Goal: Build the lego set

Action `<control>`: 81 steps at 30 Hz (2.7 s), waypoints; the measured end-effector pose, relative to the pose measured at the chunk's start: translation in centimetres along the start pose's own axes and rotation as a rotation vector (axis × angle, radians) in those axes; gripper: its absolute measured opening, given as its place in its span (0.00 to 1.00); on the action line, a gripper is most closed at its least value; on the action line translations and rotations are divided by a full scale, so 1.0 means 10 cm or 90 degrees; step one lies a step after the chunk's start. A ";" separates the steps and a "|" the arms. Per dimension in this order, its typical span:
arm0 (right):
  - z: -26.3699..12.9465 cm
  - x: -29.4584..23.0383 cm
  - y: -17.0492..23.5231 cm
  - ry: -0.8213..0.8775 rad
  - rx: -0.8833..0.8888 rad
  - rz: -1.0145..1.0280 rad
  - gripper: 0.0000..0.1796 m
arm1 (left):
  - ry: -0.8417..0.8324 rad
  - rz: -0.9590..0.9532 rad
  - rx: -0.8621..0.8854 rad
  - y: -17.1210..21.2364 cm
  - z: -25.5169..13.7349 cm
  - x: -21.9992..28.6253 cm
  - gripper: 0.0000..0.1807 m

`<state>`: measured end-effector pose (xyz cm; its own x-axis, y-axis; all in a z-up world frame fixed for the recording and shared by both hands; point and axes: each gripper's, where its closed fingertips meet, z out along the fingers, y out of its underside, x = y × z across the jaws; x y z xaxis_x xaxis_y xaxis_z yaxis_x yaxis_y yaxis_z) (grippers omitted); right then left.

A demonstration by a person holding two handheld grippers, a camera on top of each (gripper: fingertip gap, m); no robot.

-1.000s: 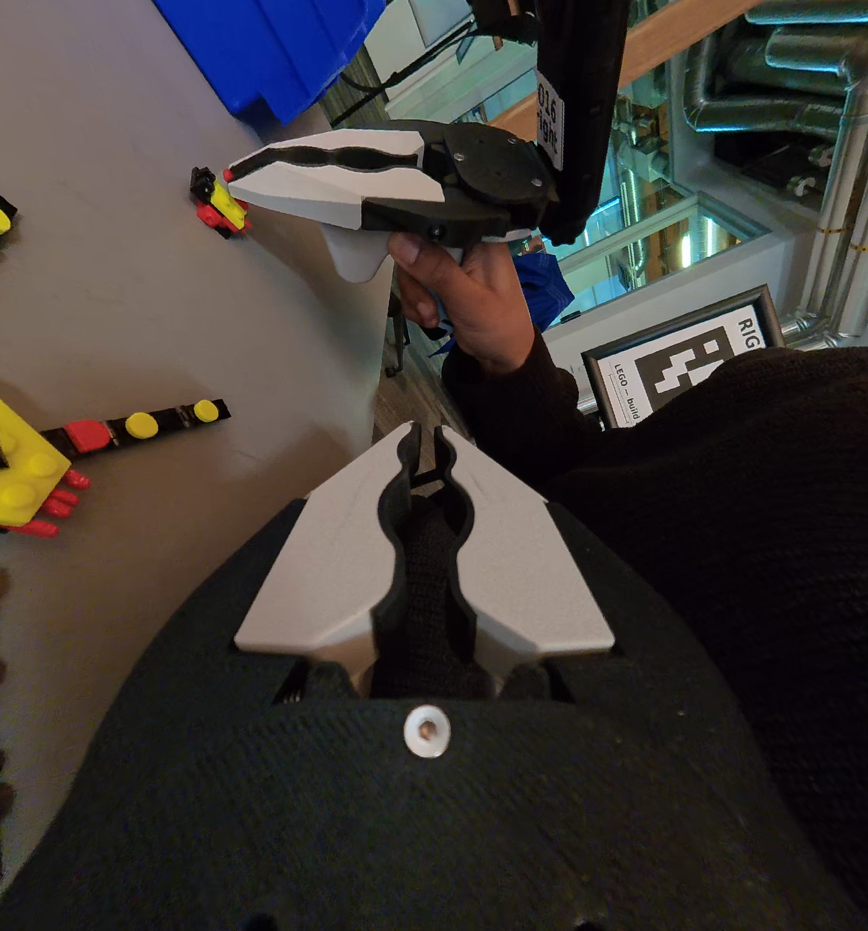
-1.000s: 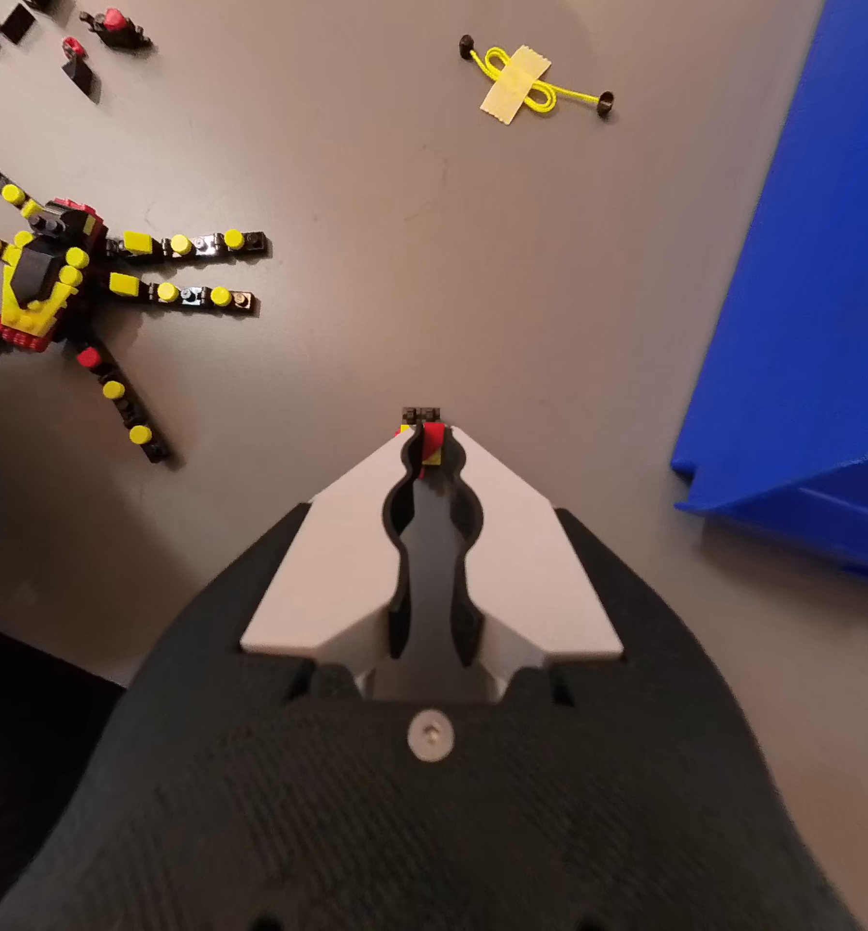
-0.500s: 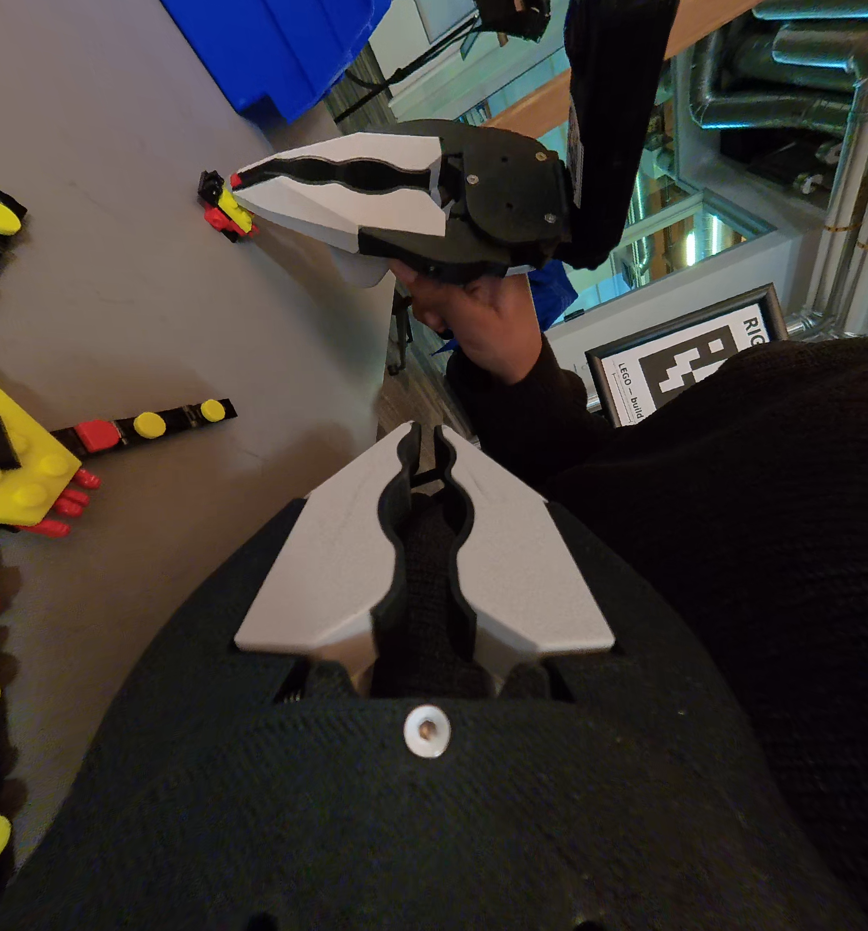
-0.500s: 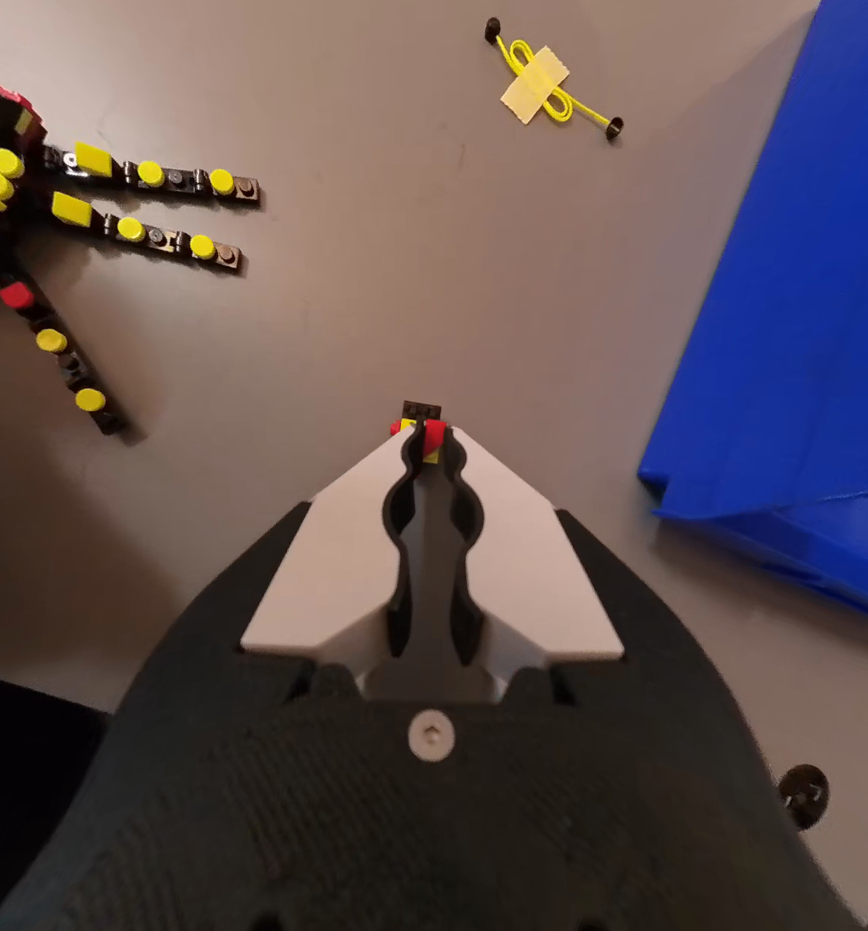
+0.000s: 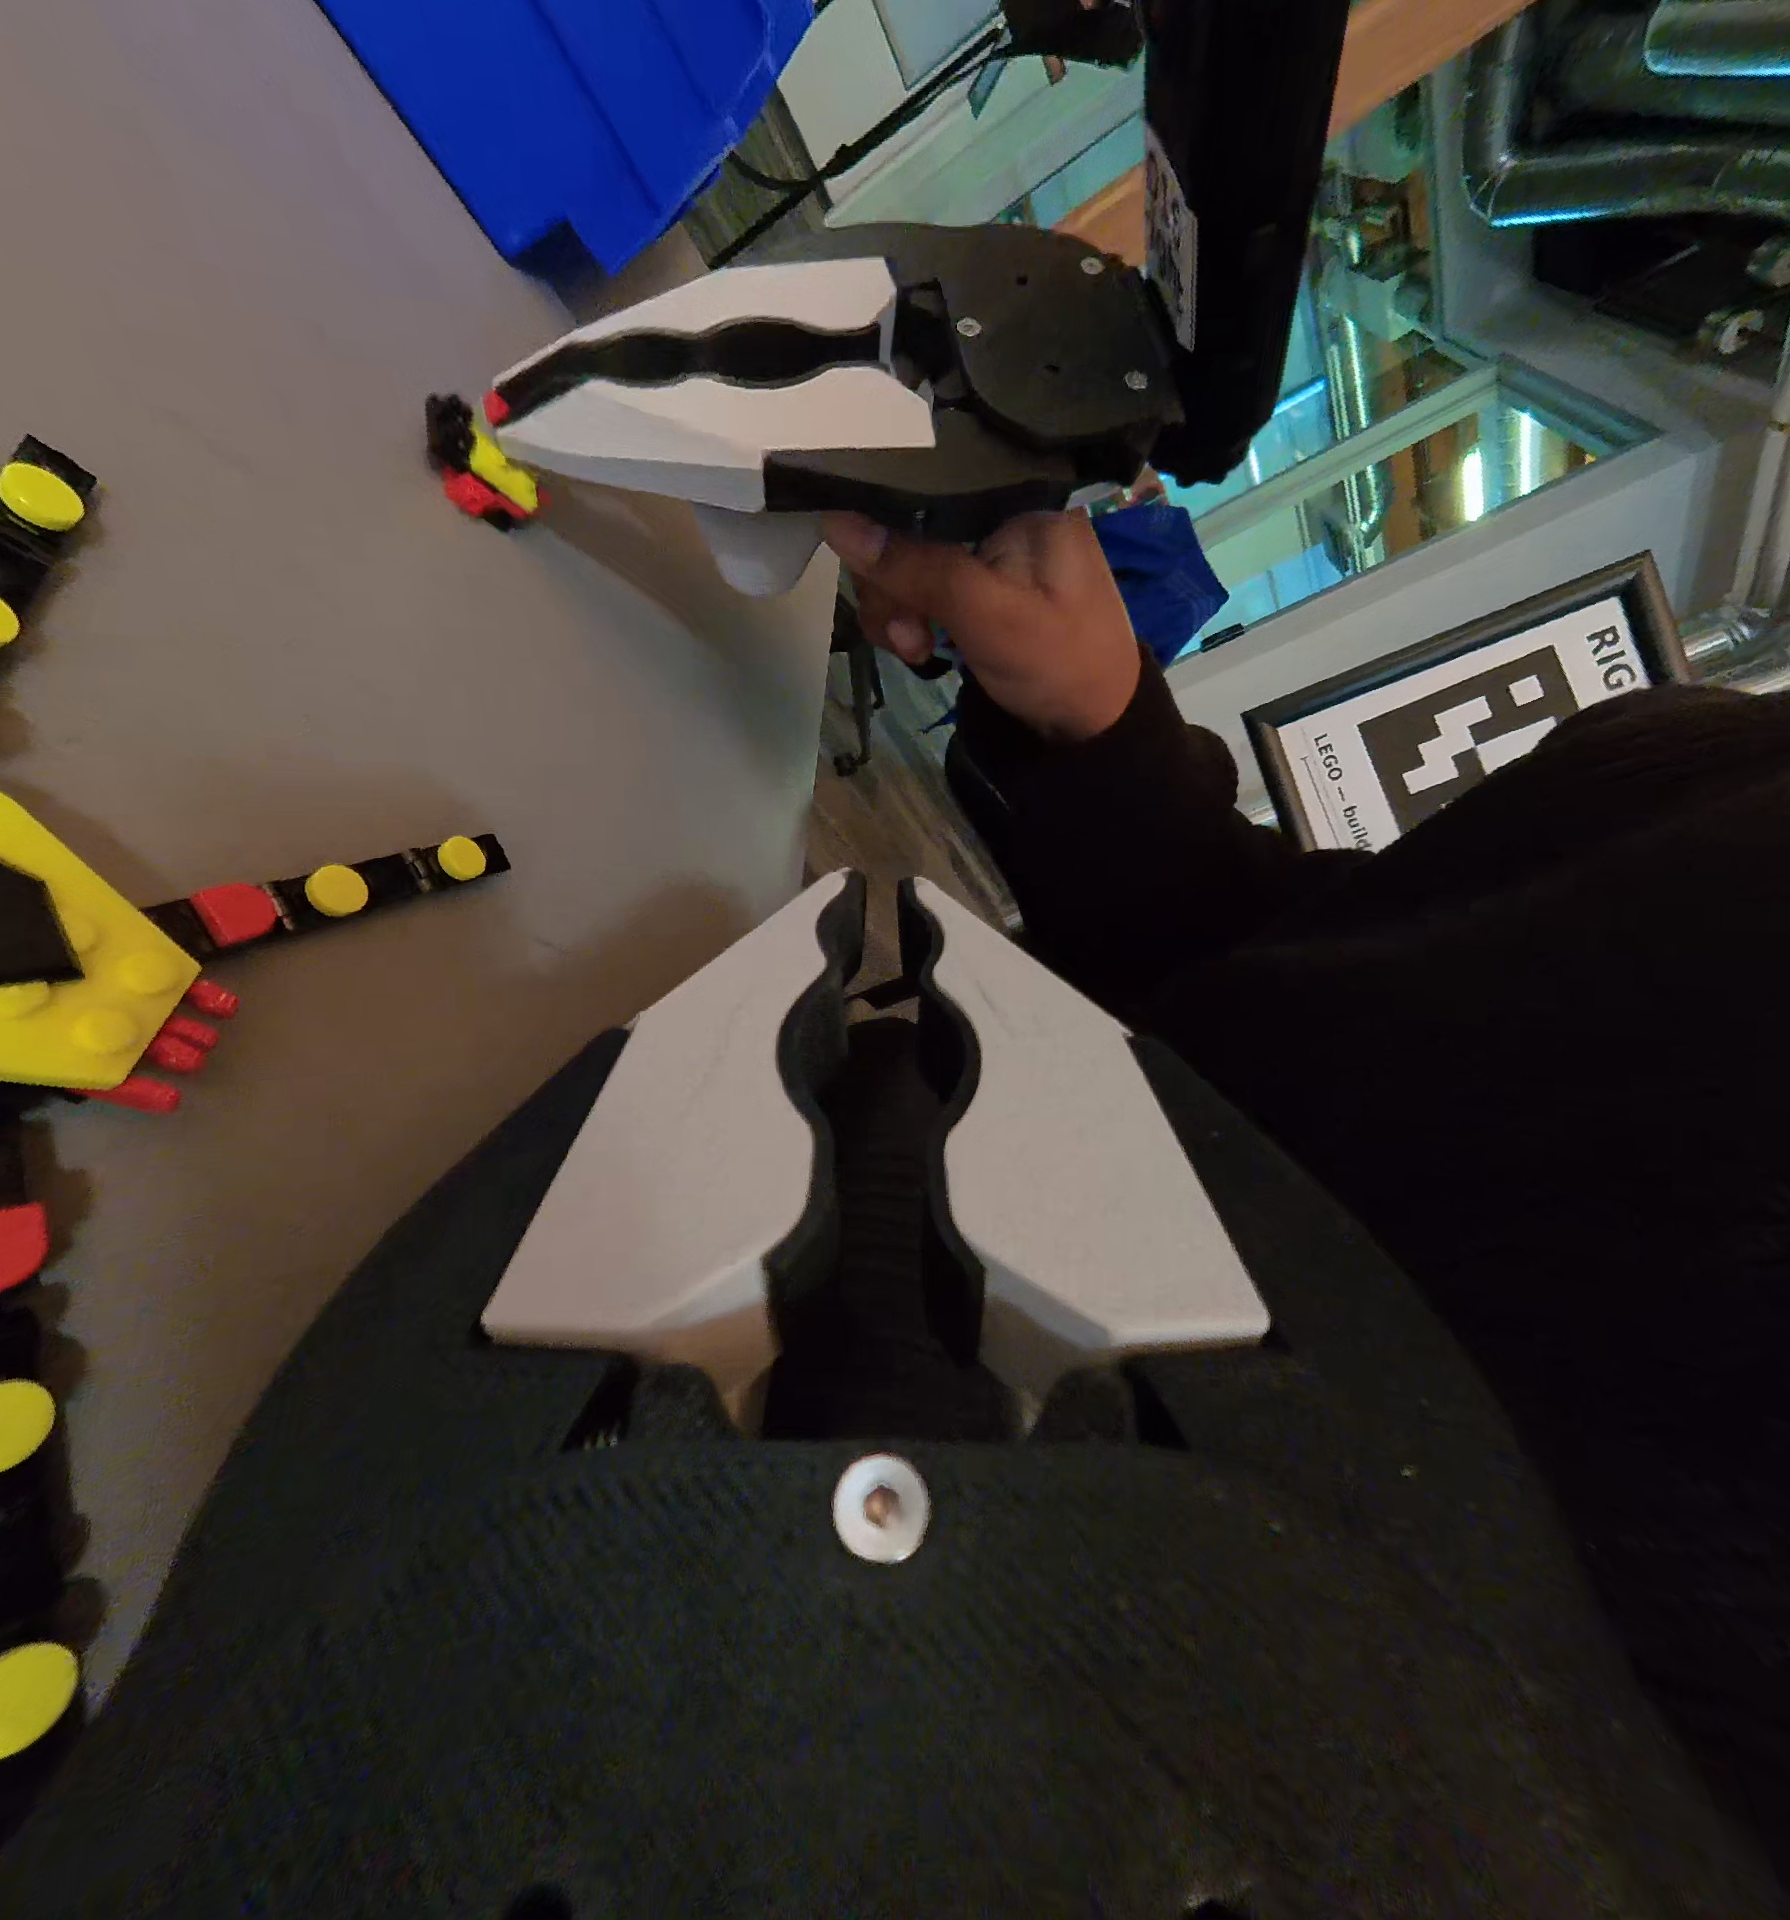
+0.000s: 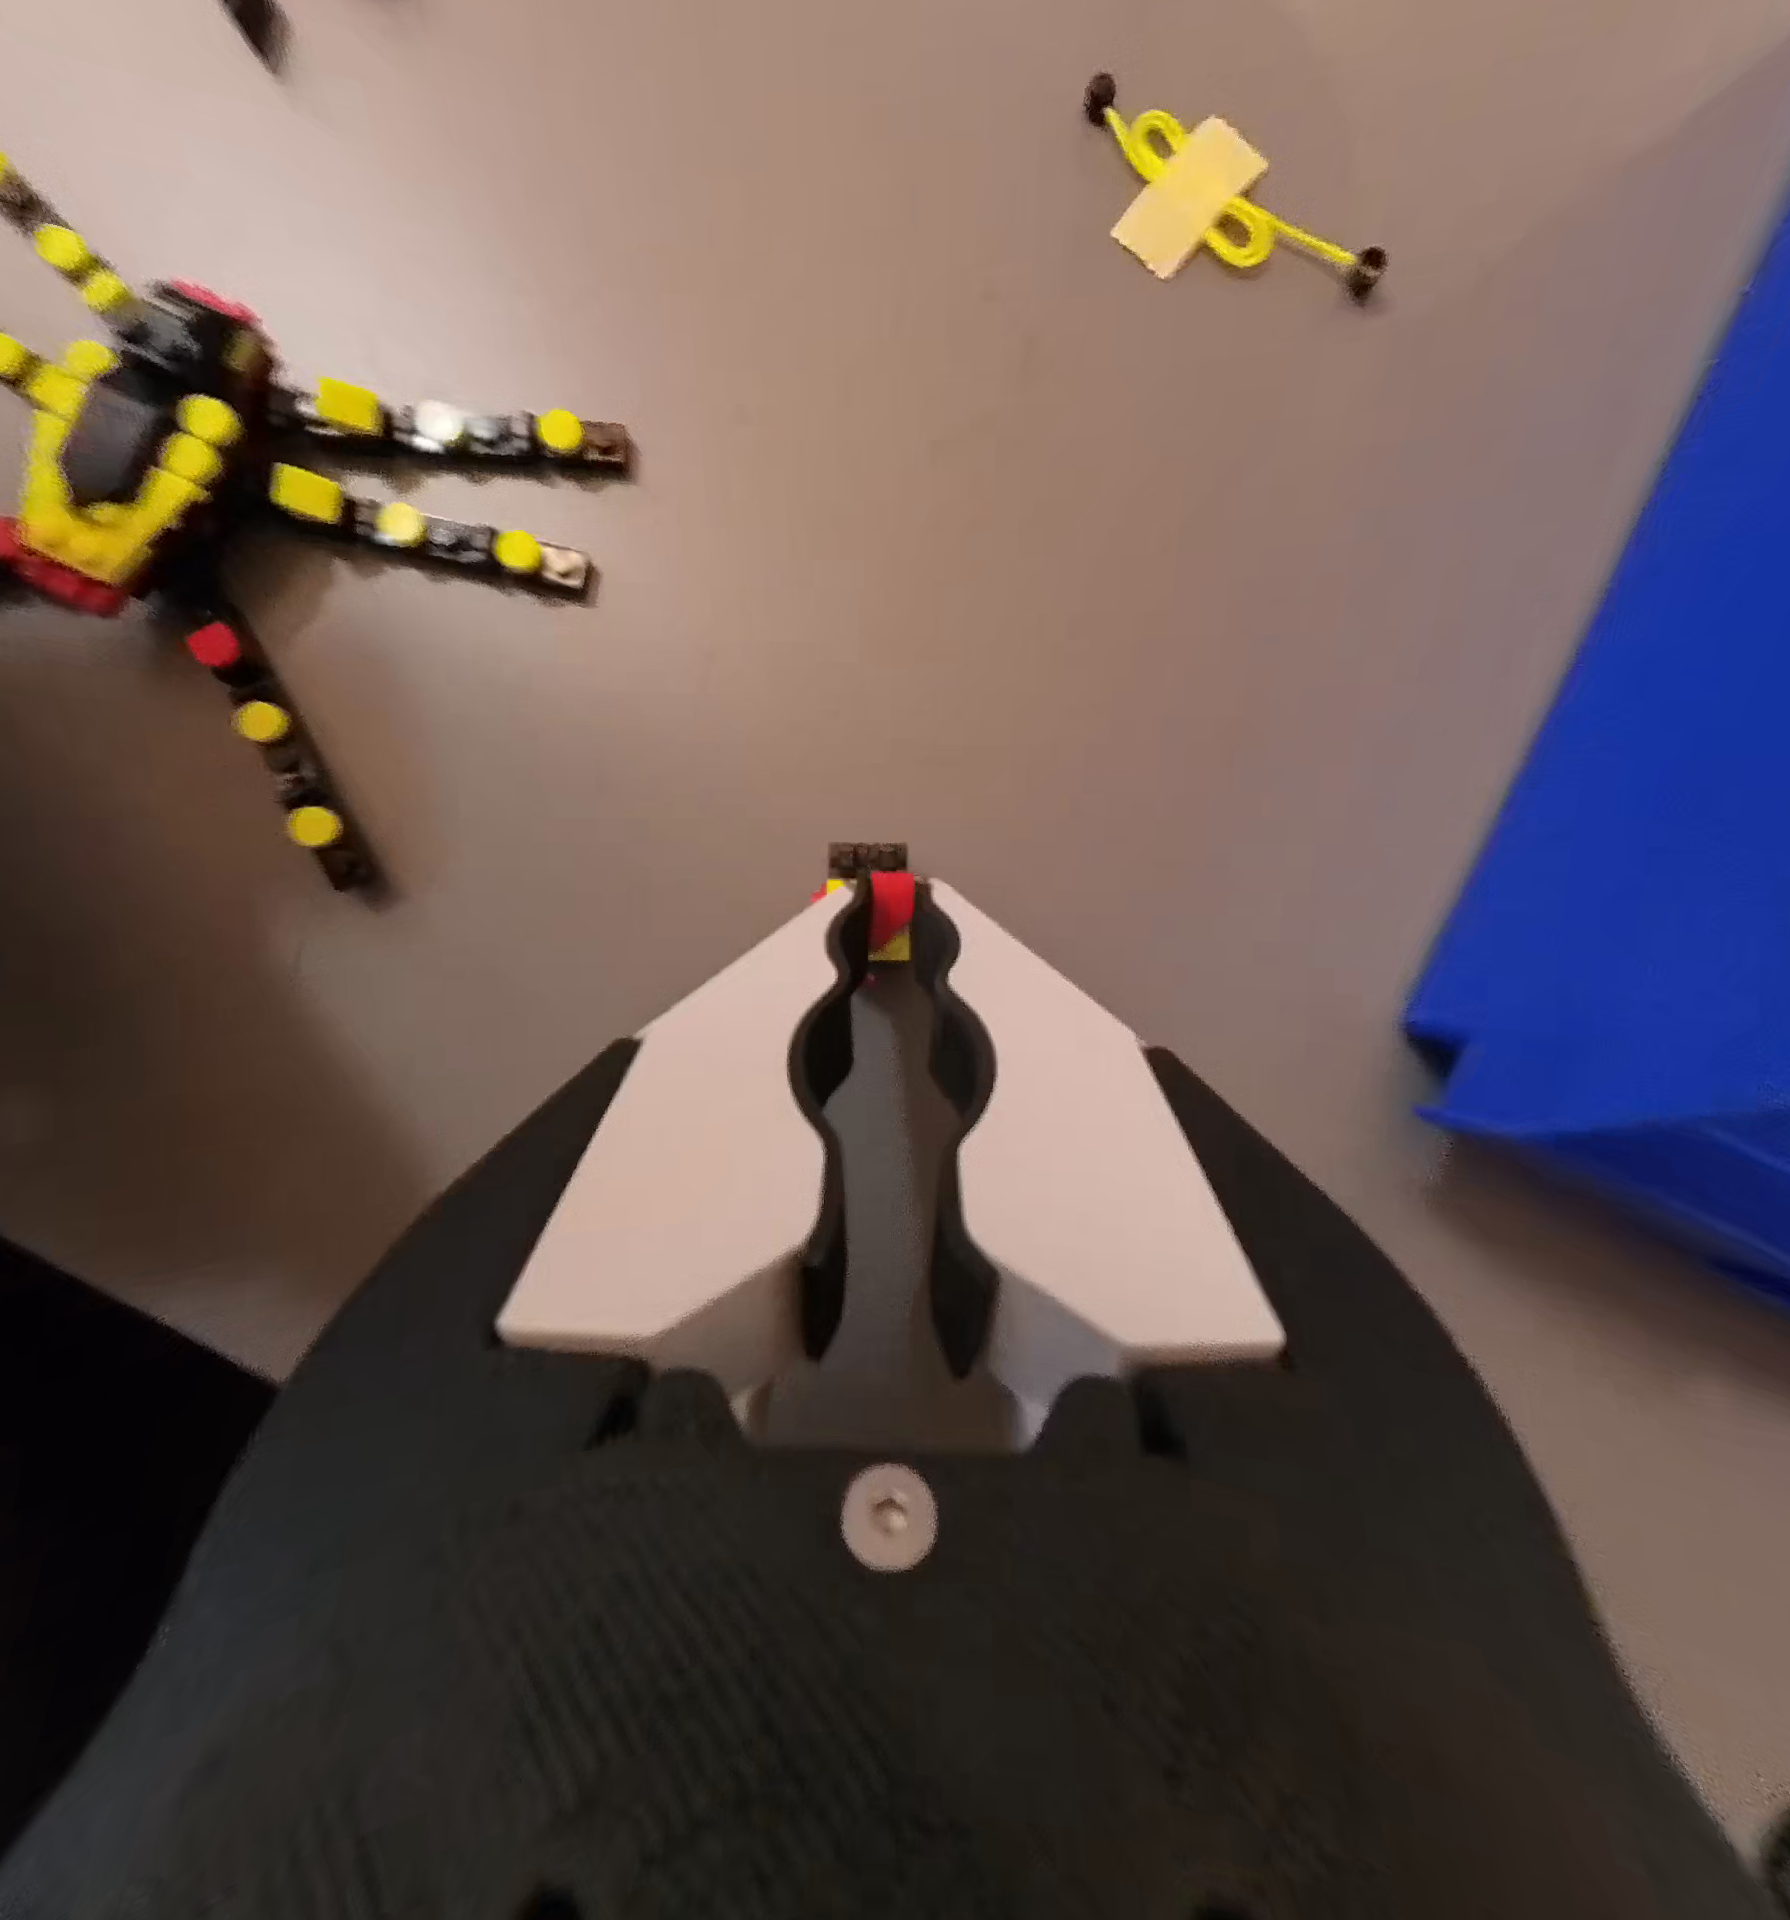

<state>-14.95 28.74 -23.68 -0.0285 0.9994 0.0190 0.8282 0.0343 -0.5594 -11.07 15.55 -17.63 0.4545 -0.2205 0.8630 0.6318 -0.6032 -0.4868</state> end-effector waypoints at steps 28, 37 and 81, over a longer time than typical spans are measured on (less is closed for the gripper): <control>-0.69 -1.27 -0.26 -0.194 0.348 -0.424 0.03 | 0.030 -0.067 0.038 -0.07 0.01 -0.03 0.08; -0.74 -1.28 -0.30 -0.232 0.368 -0.378 0.03 | 0.038 -0.047 0.046 -0.10 -0.01 0.01 0.08; -1.17 -1.47 -0.37 -0.637 0.361 -0.068 0.09 | 0.031 0.370 0.075 -0.09 -0.04 0.49 0.07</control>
<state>-11.10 13.92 -12.20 -0.7240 0.5356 -0.4347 0.4321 -0.1391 -0.8910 -9.63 14.72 -12.89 0.7190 -0.5255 0.4548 0.3552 -0.2846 -0.8904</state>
